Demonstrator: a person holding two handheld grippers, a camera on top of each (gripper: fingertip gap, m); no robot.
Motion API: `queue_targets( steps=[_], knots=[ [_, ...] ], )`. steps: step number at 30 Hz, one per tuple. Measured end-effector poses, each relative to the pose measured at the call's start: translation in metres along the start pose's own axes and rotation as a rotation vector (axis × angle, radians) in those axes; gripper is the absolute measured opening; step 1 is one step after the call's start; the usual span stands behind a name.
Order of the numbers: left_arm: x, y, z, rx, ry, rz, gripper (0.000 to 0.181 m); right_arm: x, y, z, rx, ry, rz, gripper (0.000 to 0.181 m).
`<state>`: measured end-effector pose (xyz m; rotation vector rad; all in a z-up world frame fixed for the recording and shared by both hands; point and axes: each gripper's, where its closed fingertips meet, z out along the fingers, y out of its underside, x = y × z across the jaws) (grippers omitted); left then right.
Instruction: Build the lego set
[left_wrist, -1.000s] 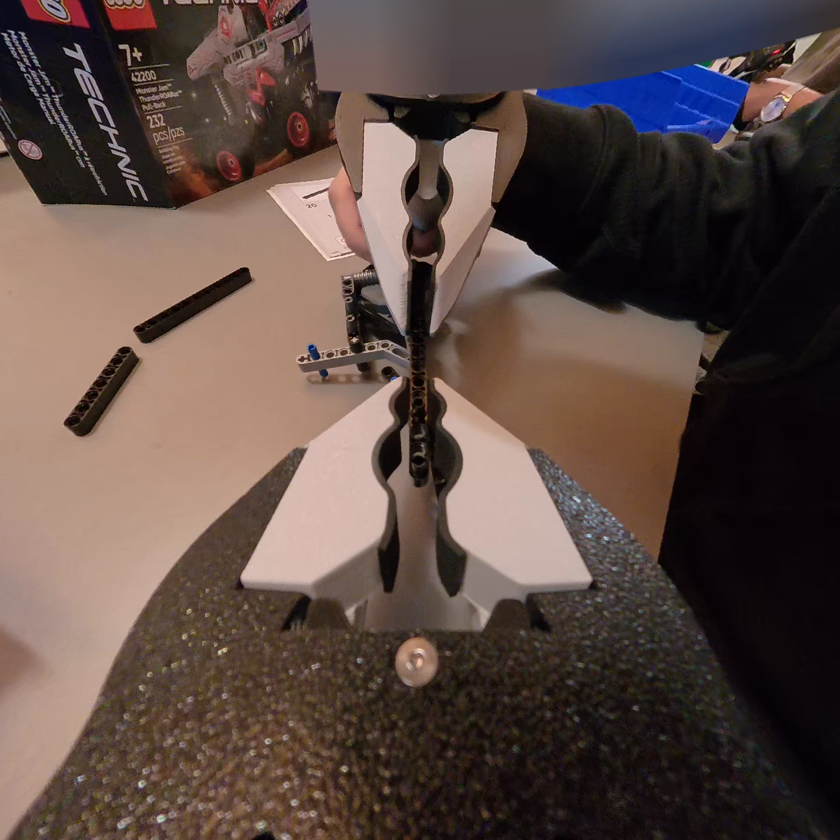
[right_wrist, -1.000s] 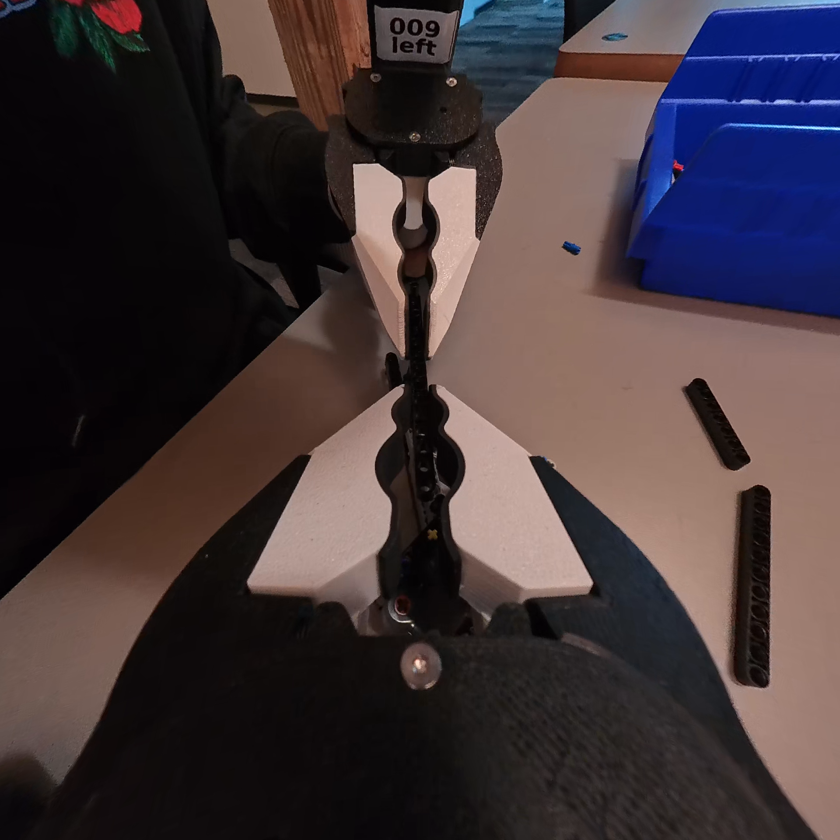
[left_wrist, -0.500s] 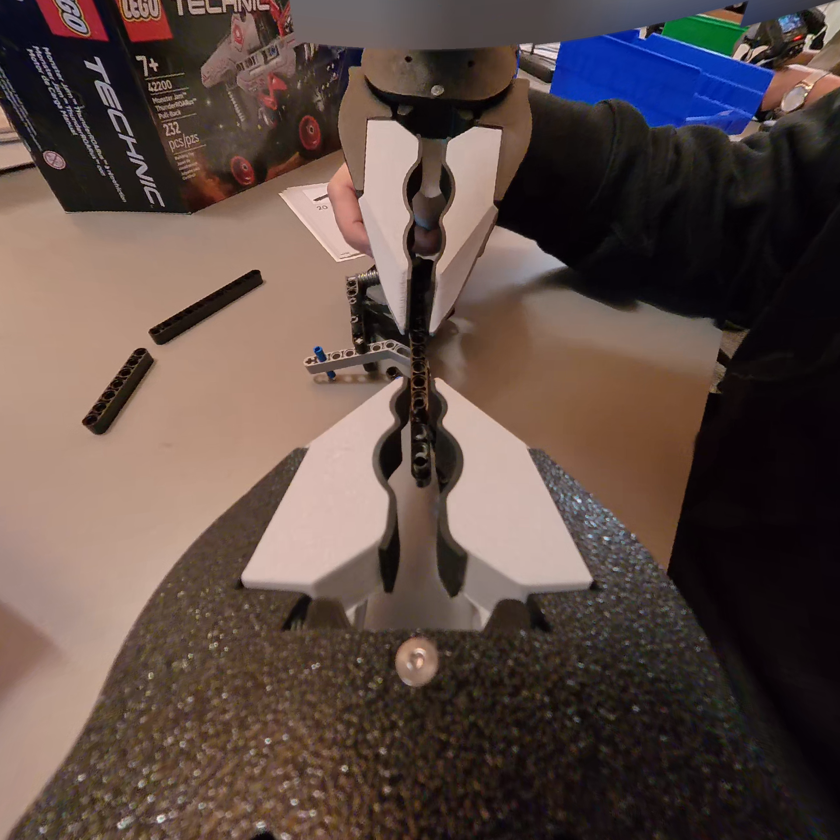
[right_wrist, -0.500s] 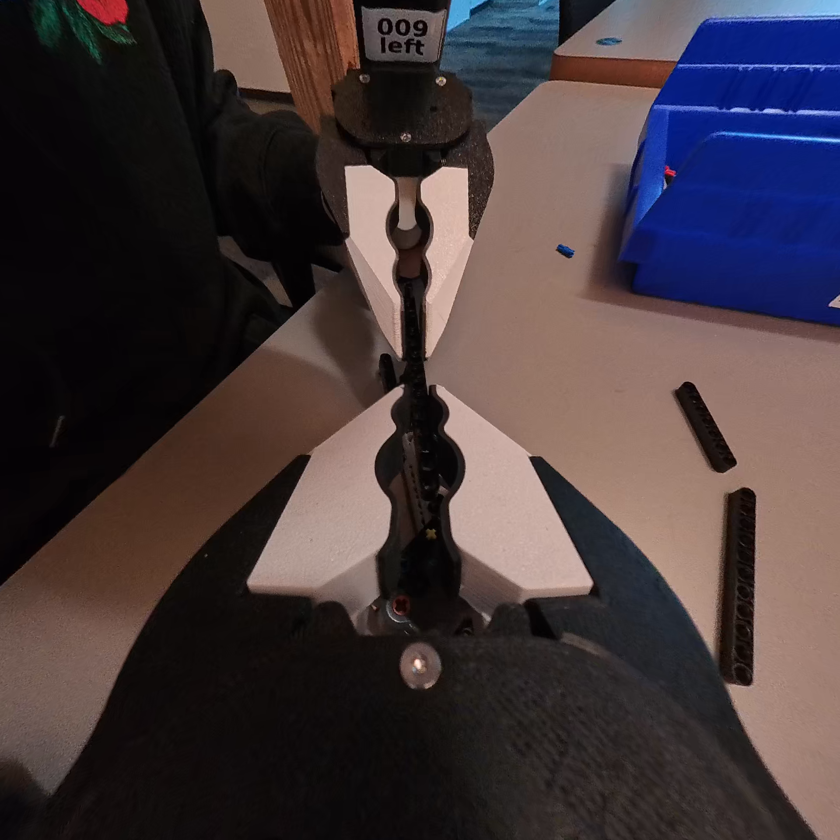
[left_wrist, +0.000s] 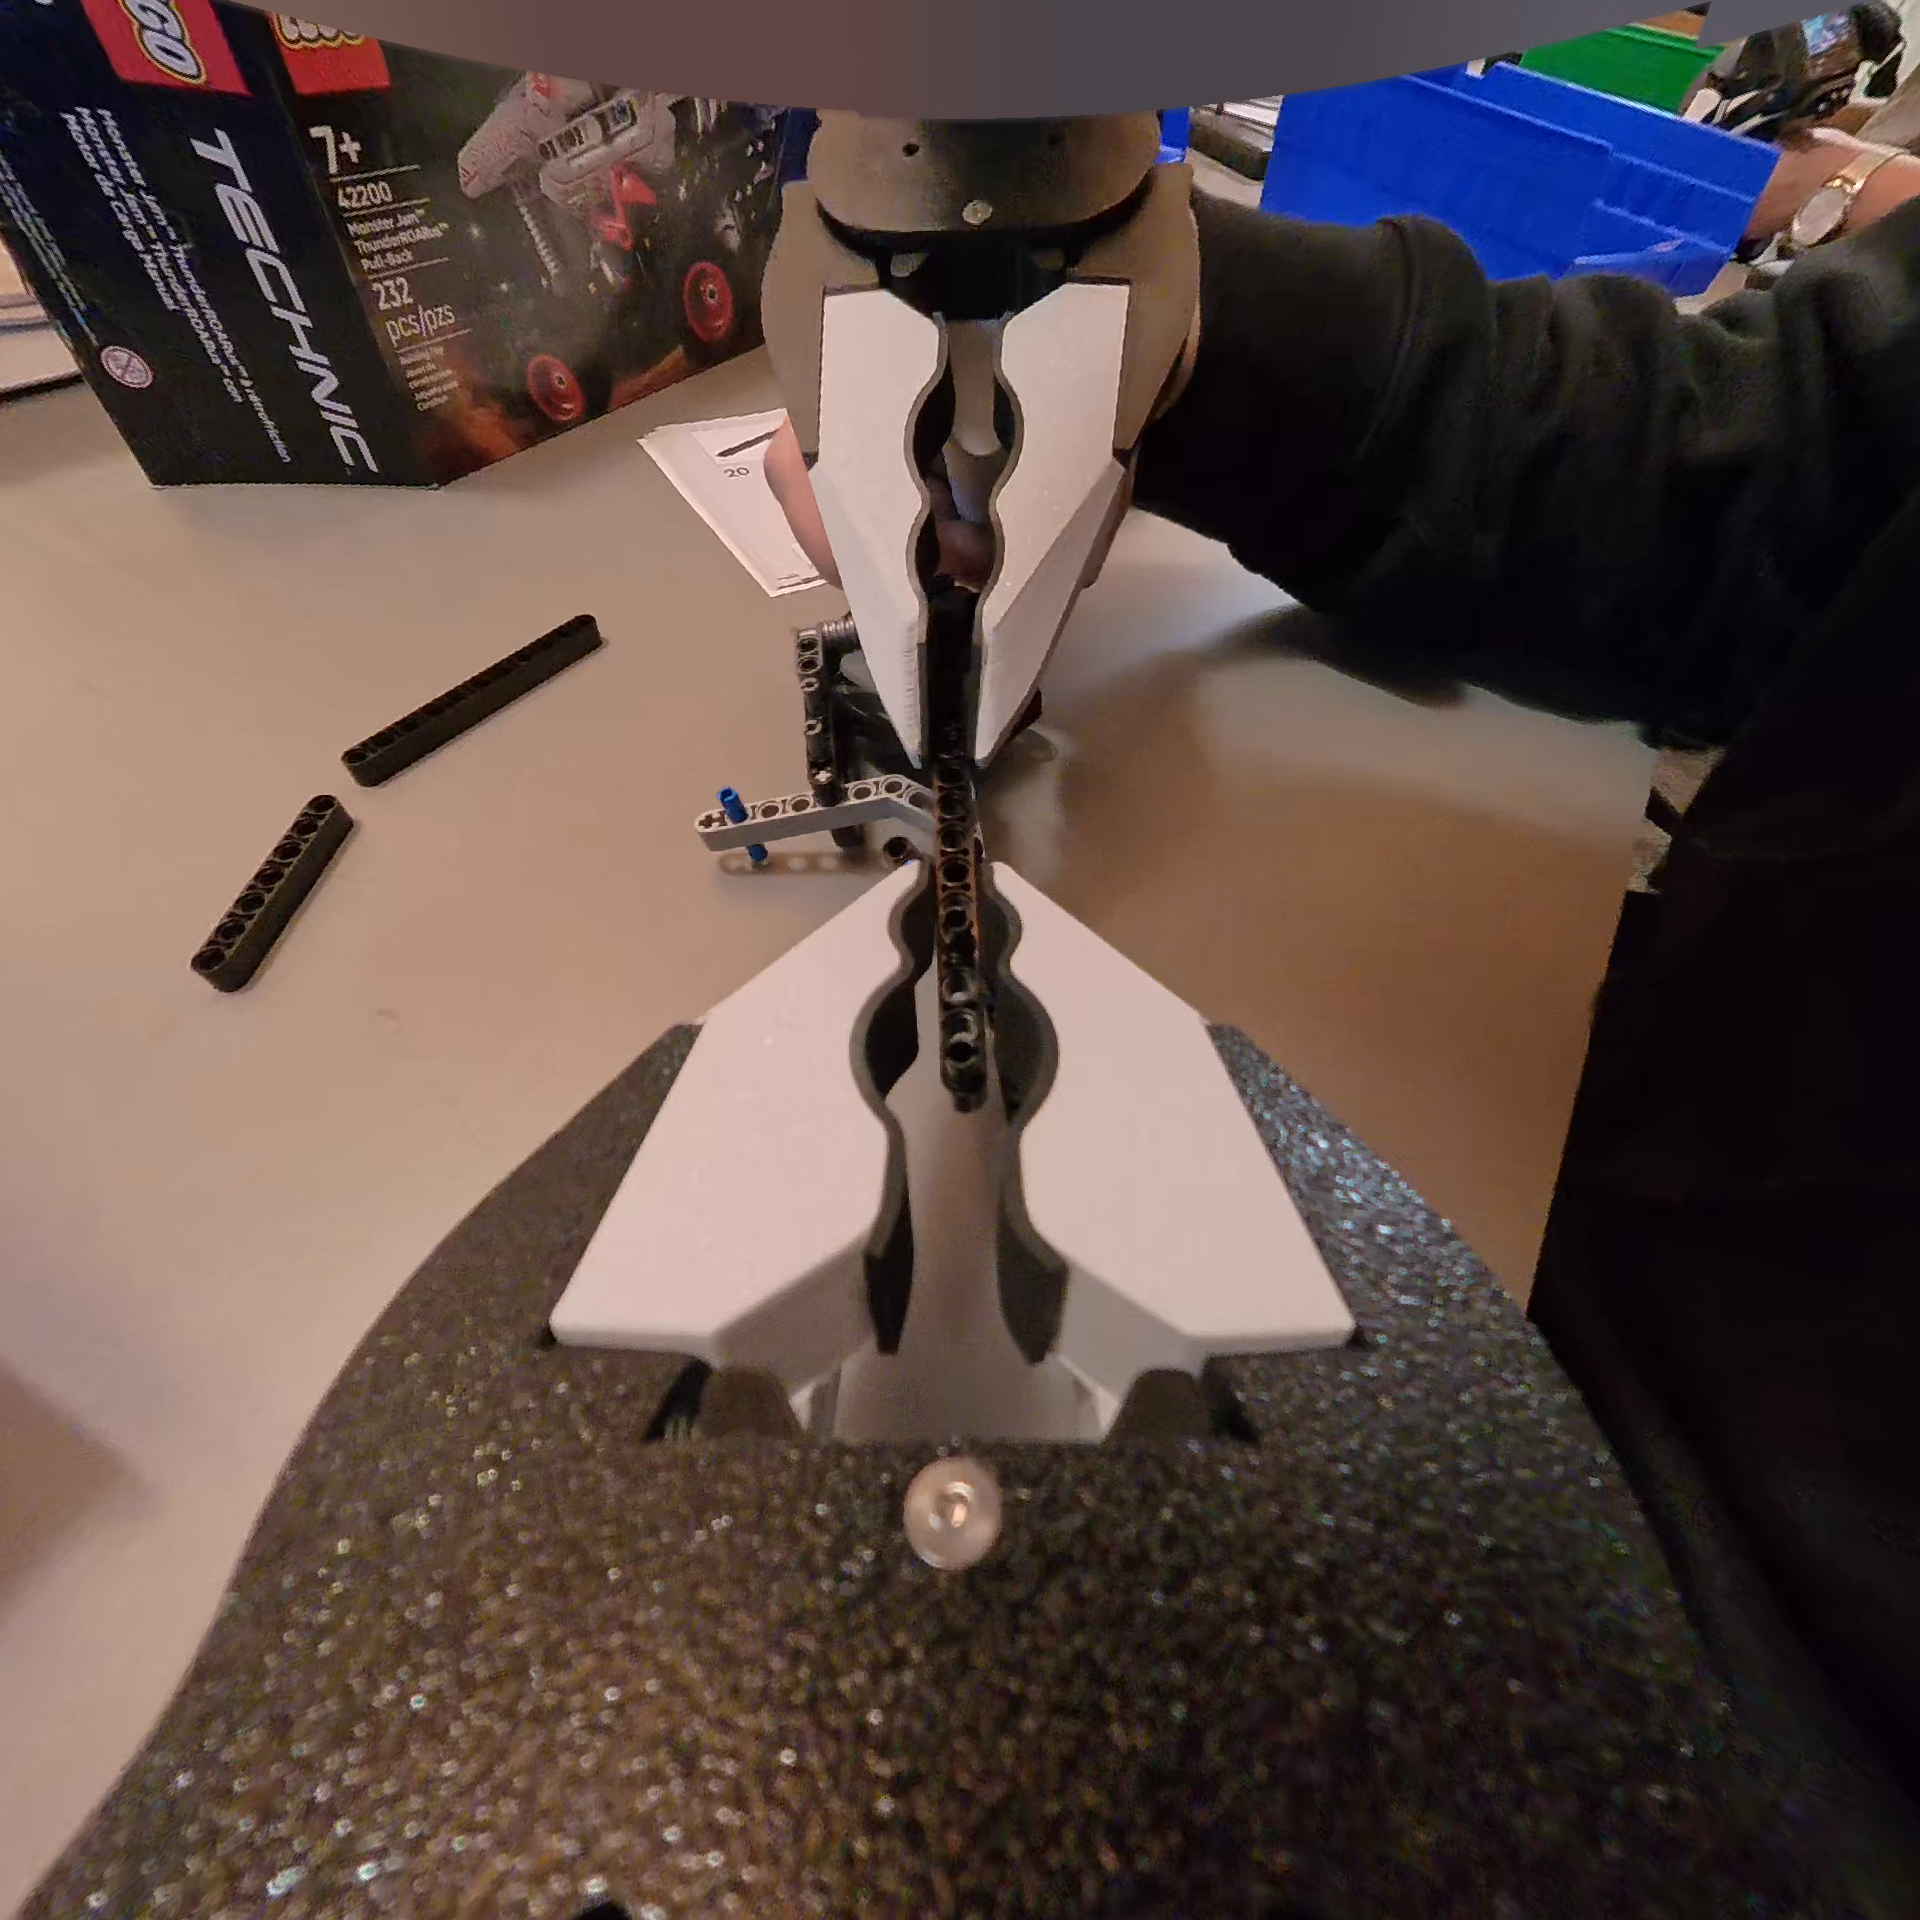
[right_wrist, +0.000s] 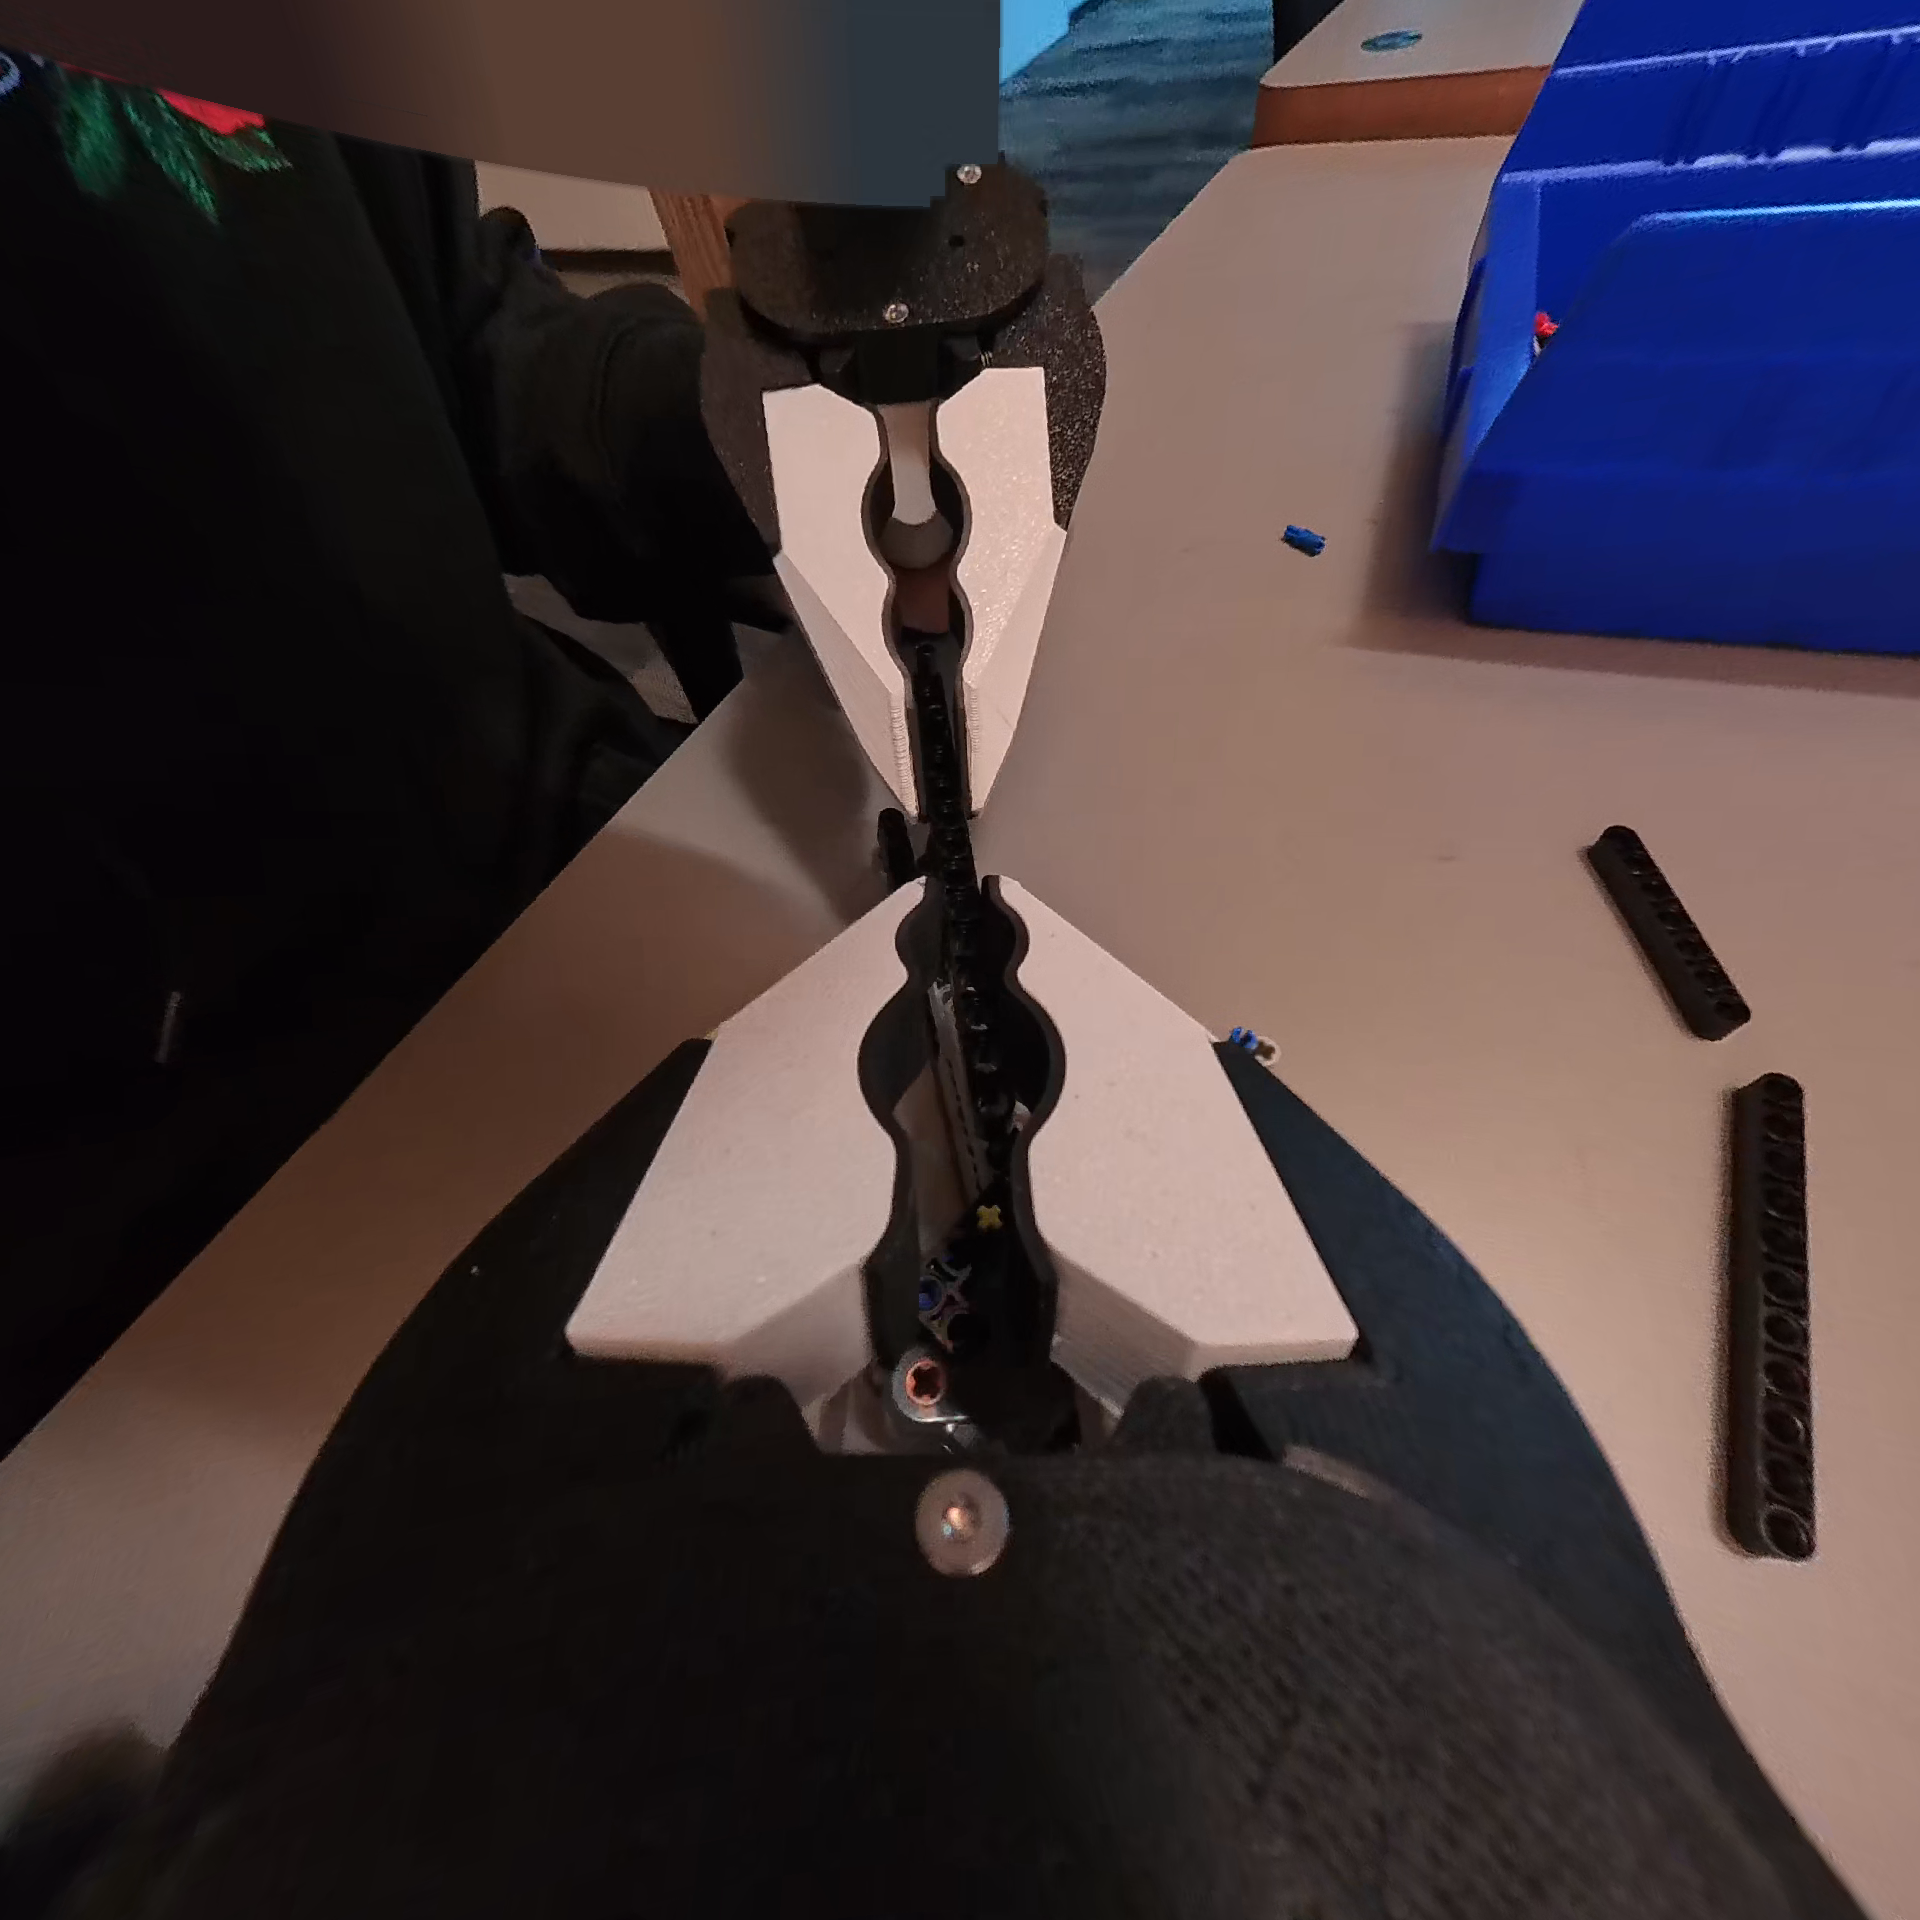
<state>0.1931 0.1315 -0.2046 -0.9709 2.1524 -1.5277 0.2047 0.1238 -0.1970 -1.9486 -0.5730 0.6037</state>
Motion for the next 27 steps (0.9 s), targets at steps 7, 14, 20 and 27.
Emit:
queue_targets(
  steps=[7,14,20,27],
  knots=[
    [0.0007,0.0001,0.0002,-0.001,0.007,0.001,0.005,-0.0012,0.0001,0.0001,0.002,-0.009,0.029,0.005],
    [0.0016,0.0006,0.0002,-0.004,-0.03,0.11,0.006,-0.0037,0.0006,0.0,0.005,-0.013,-0.004,0.006],
    [0.004,-0.0001,0.0003,0.003,-0.02,0.028,0.005,-0.0052,0.0001,-0.0001,0.022,-0.026,-0.027,0.005],
    [0.0065,-0.0006,0.0008,0.022,-0.138,-0.059,0.005,-0.0045,-0.0011,-0.0006,0.044,-0.026,-0.034,0.005]
  ],
)
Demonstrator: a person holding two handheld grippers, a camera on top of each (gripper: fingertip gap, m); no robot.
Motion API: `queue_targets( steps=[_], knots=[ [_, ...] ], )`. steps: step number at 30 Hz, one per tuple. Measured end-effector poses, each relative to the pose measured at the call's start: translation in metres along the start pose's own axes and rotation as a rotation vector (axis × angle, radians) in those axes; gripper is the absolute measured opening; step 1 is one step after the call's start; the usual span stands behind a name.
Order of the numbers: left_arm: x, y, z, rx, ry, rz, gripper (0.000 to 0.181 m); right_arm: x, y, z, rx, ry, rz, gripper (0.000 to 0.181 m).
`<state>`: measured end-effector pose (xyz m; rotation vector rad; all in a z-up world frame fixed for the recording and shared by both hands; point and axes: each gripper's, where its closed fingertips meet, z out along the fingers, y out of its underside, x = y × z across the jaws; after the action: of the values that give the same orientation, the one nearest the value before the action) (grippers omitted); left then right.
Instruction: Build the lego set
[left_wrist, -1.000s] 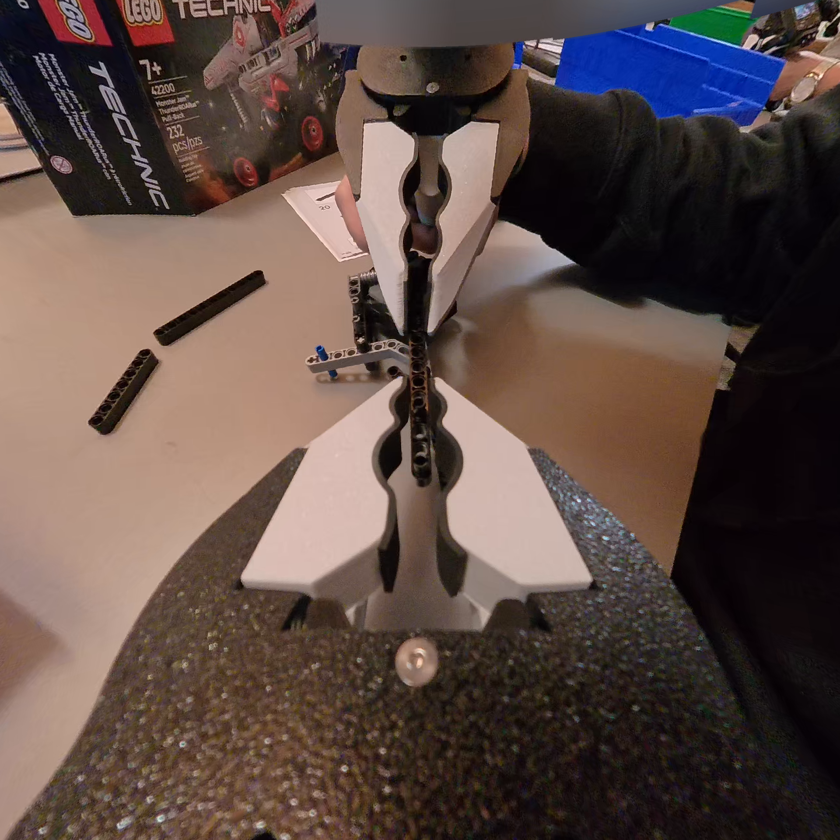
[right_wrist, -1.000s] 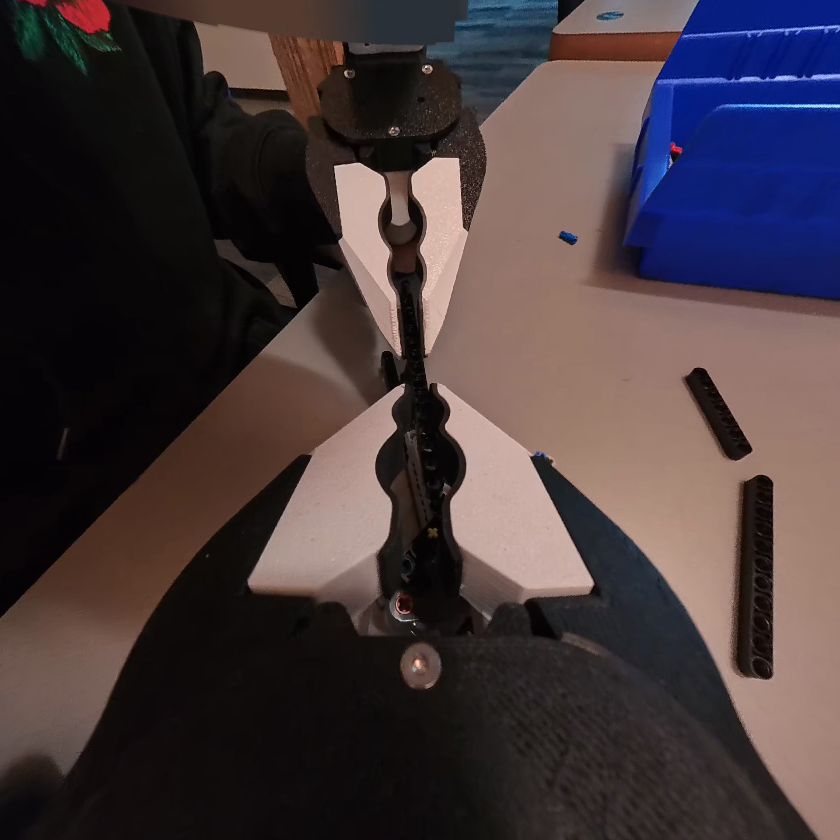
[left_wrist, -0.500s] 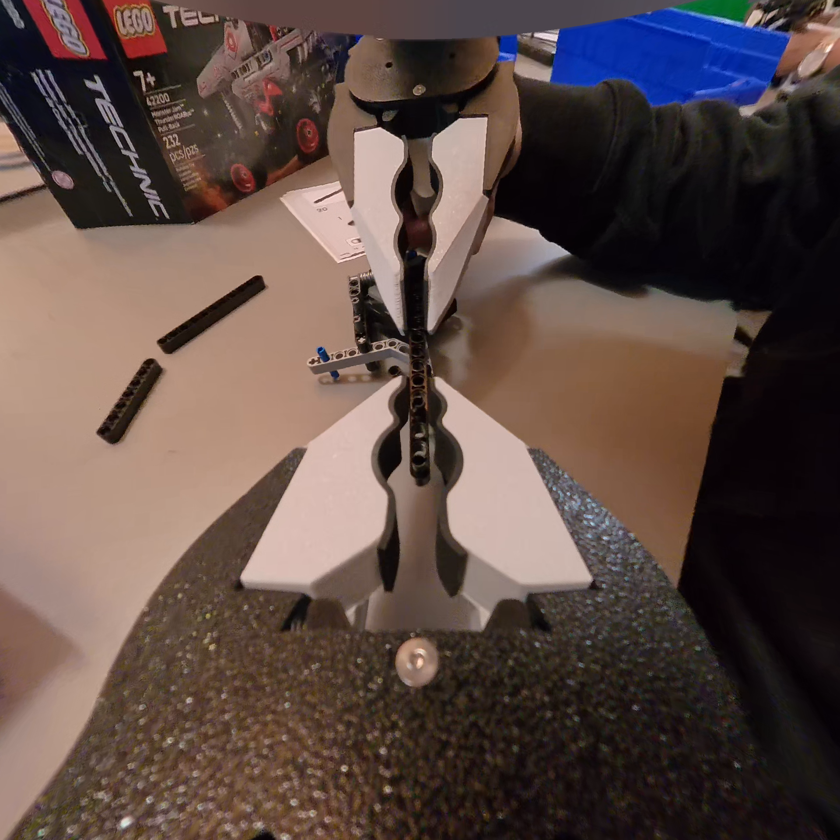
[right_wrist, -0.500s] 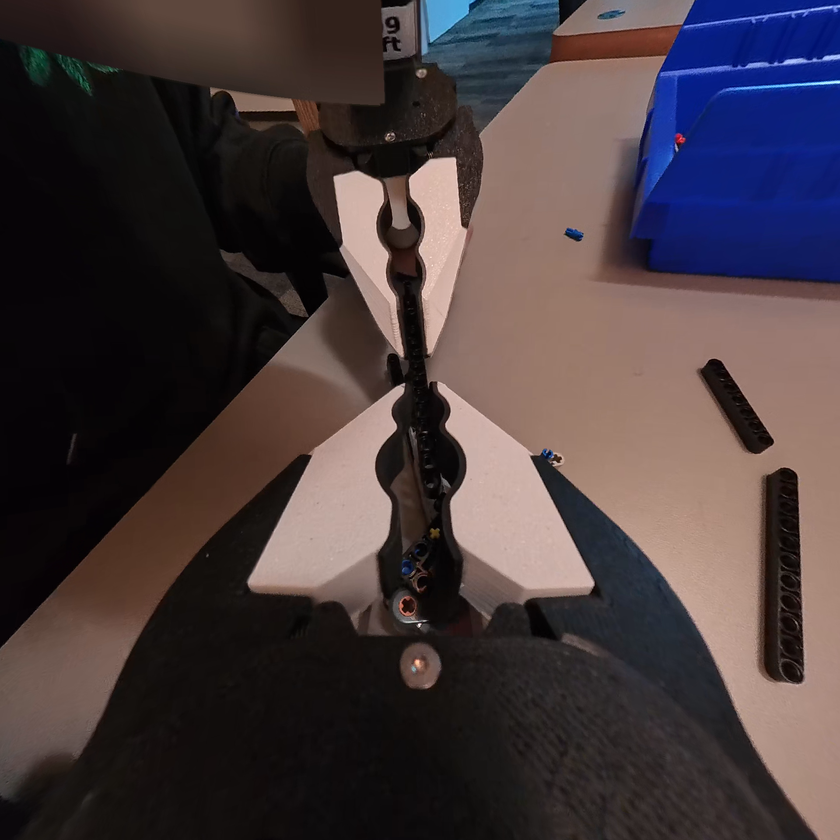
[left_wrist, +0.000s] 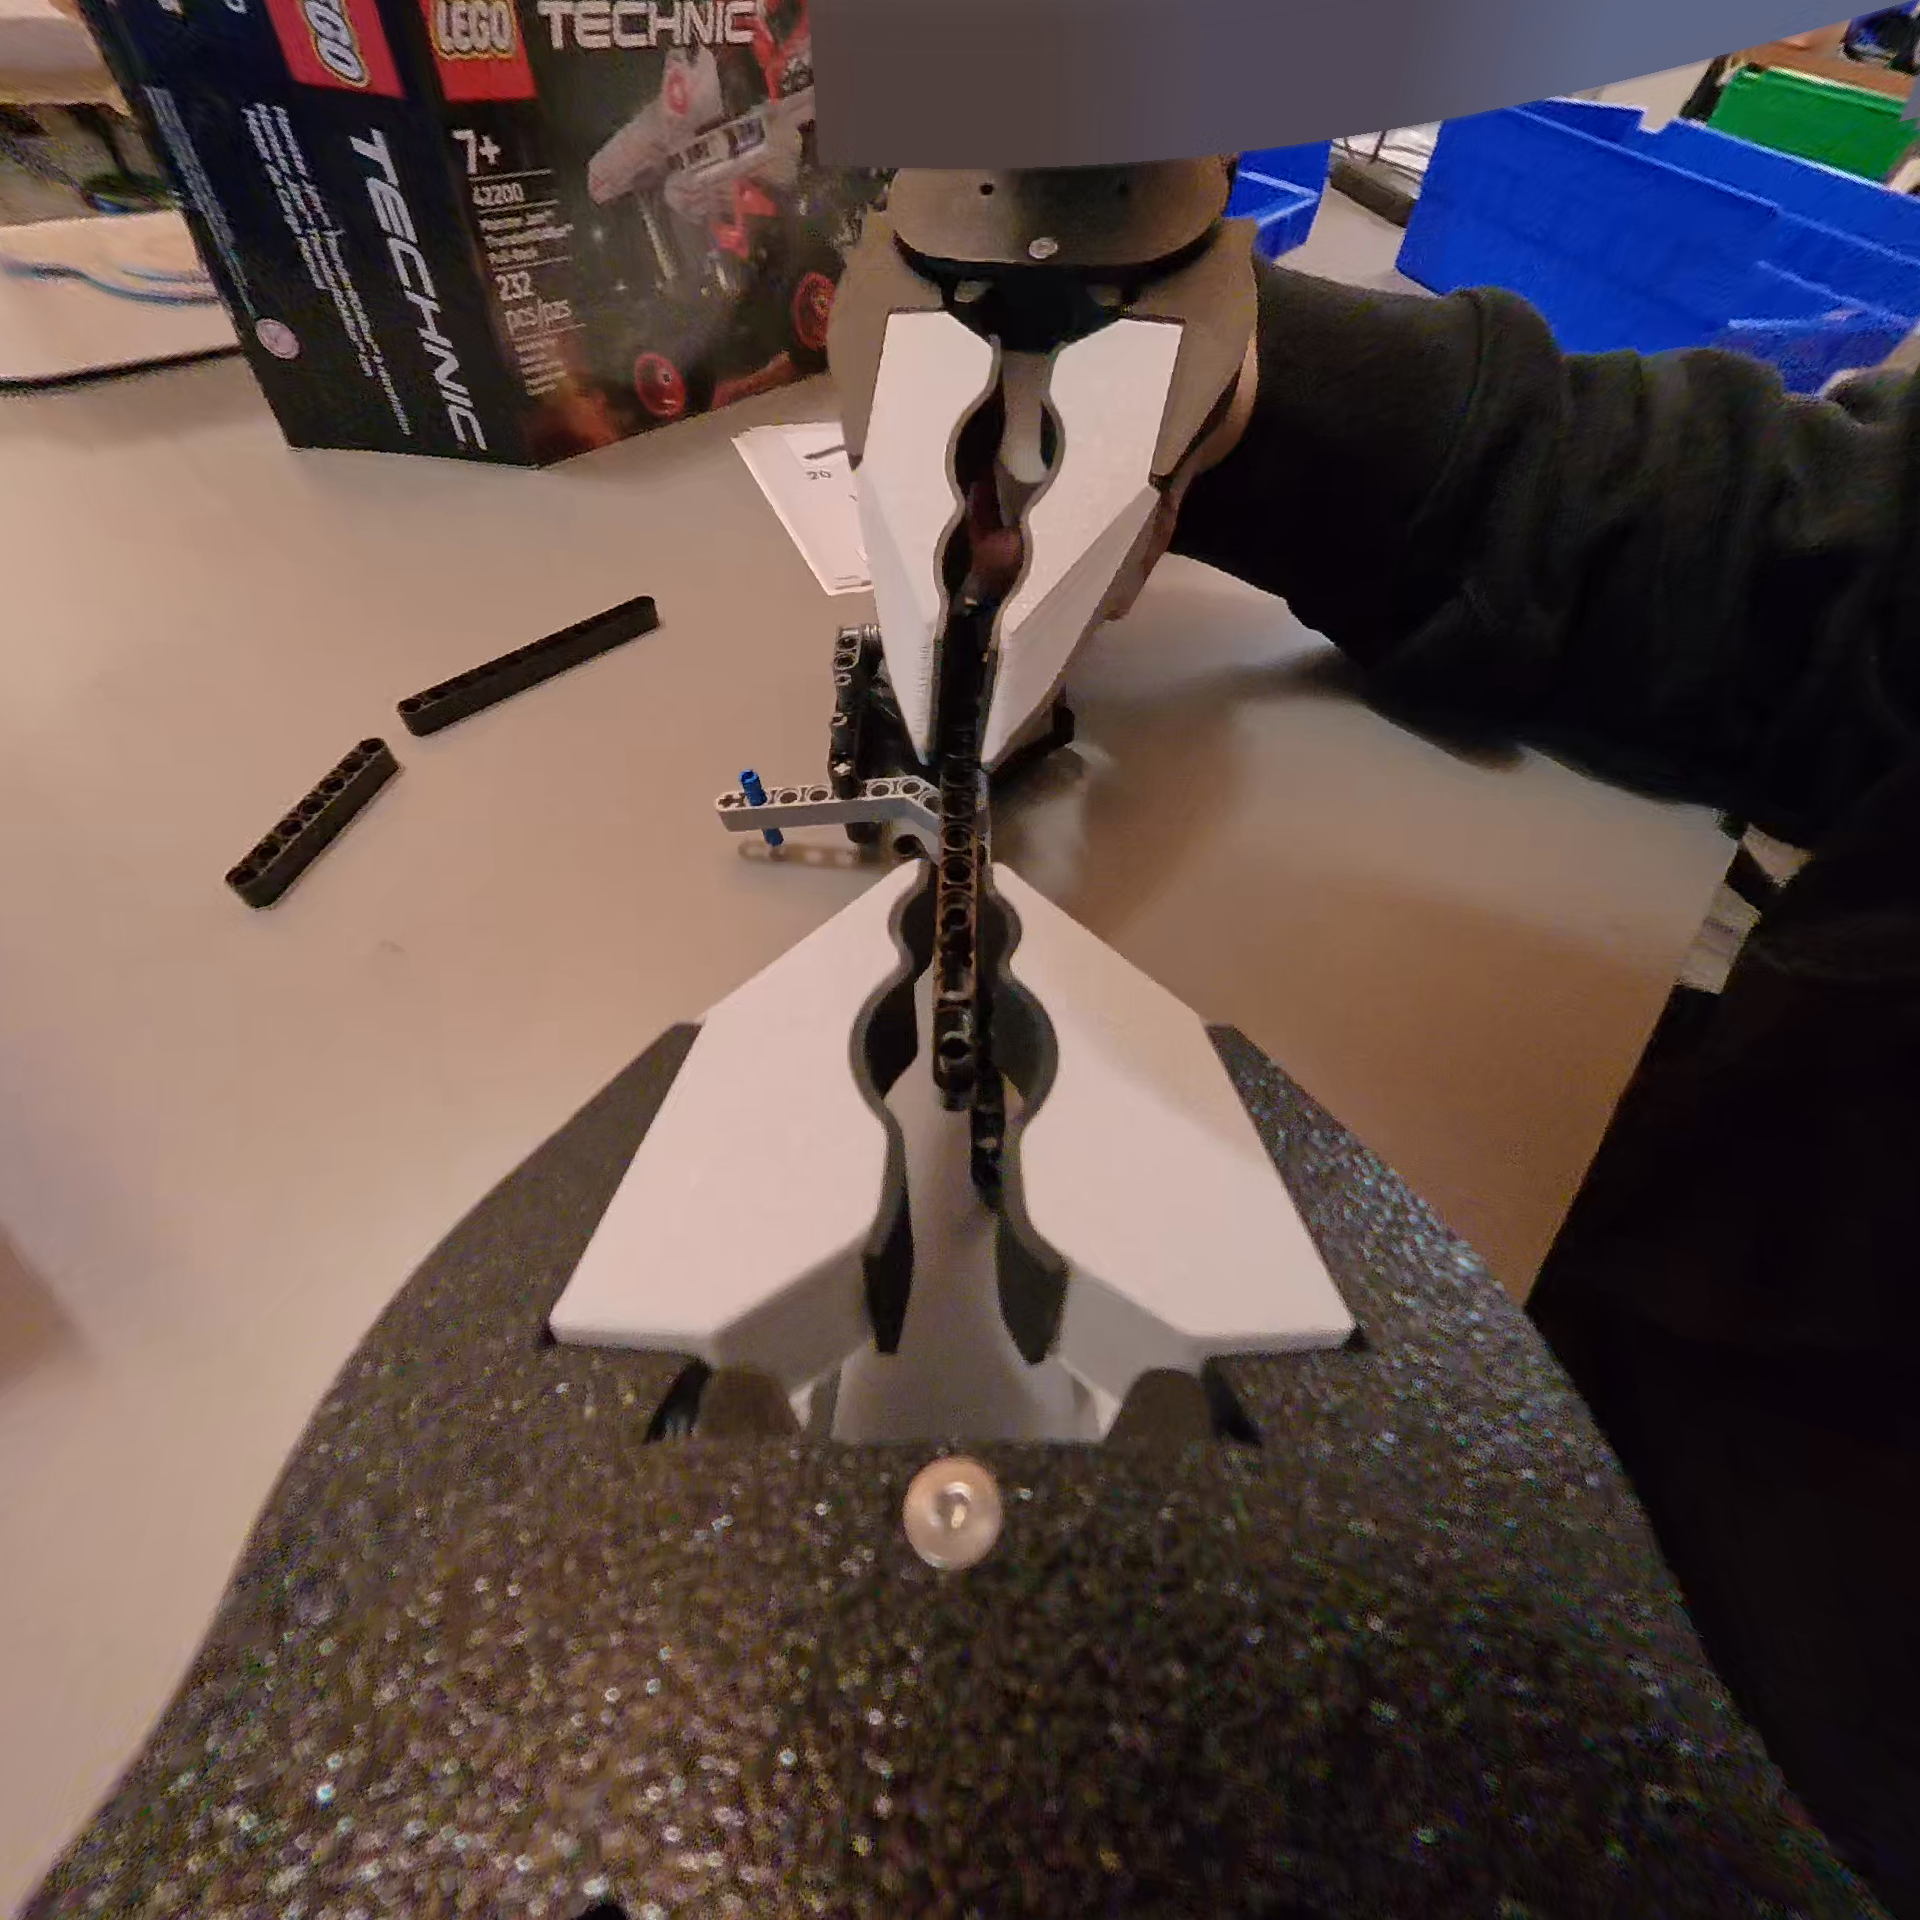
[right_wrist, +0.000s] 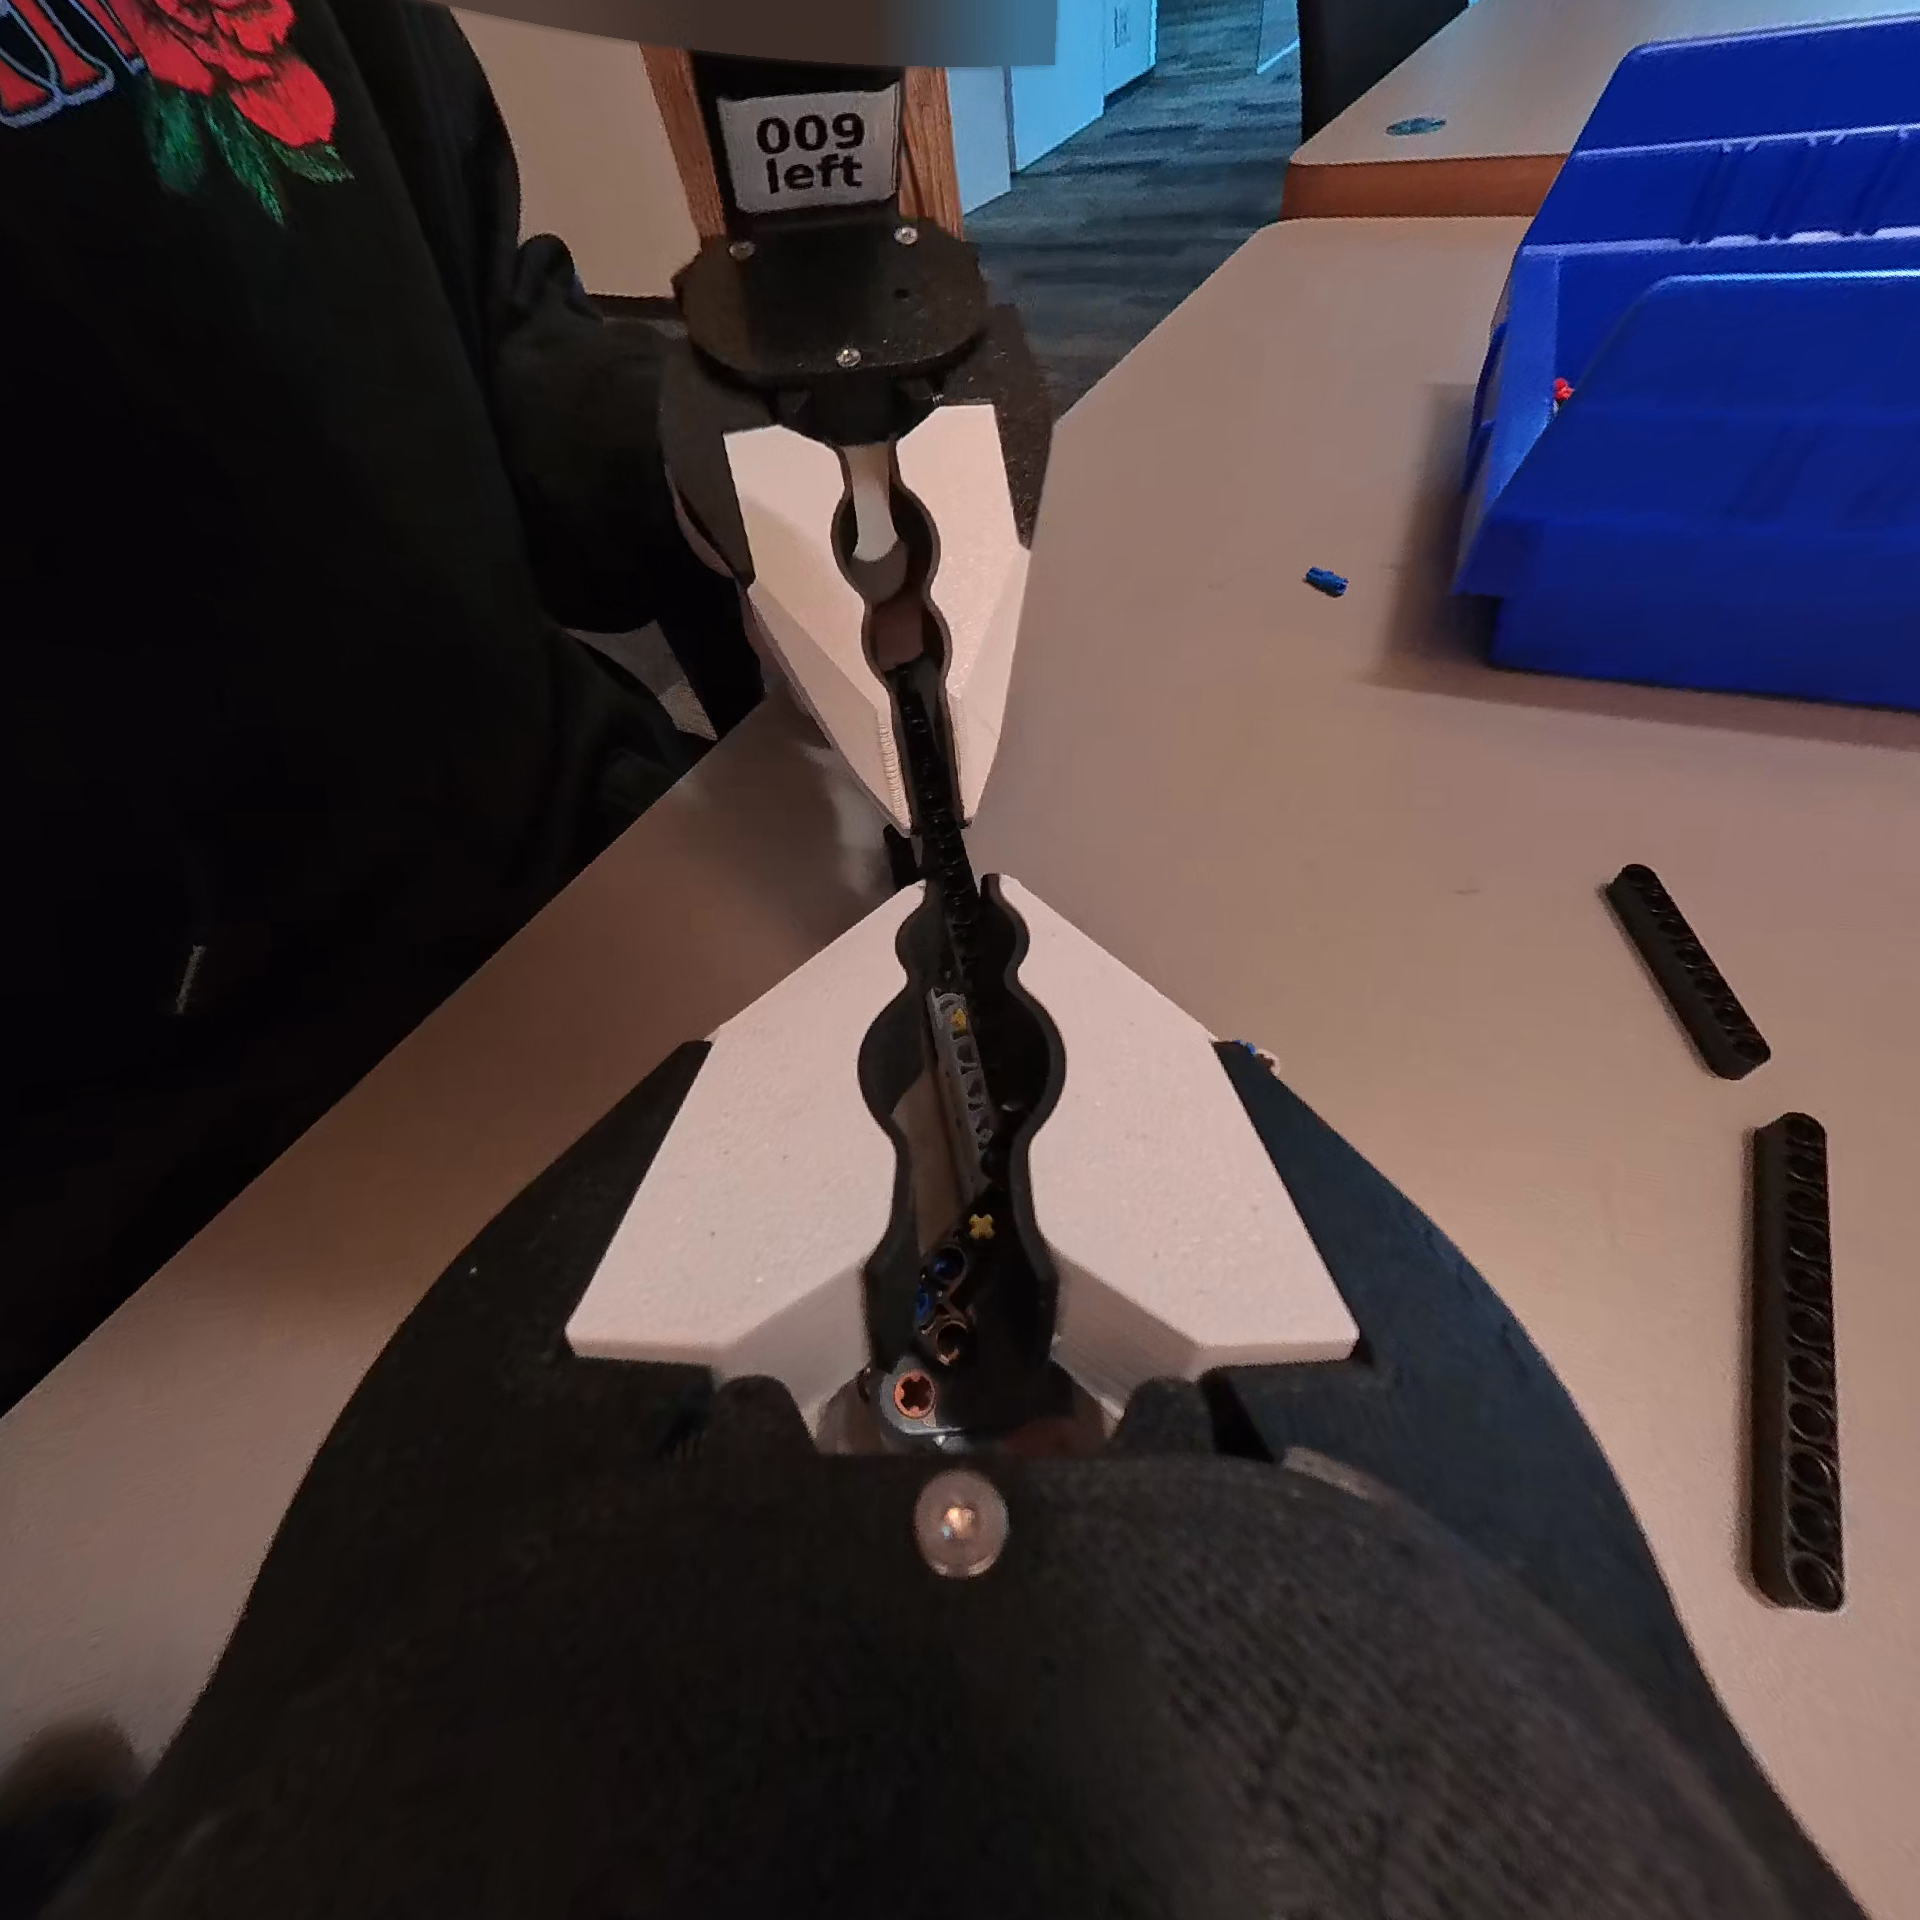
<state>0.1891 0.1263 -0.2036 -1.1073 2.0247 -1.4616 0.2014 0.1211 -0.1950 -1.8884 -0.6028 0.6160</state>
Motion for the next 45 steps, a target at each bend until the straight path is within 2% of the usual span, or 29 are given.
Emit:
queue_targets(
  steps=[16,22,28,37,45],
  knots=[
    [0.0038,0.0016,-0.0003,-0.007,-0.016,0.095,0.005,-0.0047,0.0004,0.0006,-0.028,-0.008,-0.017,0.005],
    [0.0056,0.0019,-0.0001,-0.012,0.038,0.051,0.005,-0.0068,0.0015,0.0002,-0.036,-0.029,0.037,0.005],
    [0.0041,0.0027,0.0001,-0.019,0.04,0.071,0.006,-0.0055,0.0023,0.0006,-0.039,0.014,0.028,0.006],
    [0.0063,0.003,0.0004,-0.021,0.07,0.064,0.006,-0.0078,0.0033,0.0,-0.049,-0.01,0.083,0.006],
    [0.0069,0.0031,0.0003,-0.024,0.105,-0.001,0.006,-0.0079,0.0029,0.0002,-0.038,-0.002,0.094,0.006]
  ],
)
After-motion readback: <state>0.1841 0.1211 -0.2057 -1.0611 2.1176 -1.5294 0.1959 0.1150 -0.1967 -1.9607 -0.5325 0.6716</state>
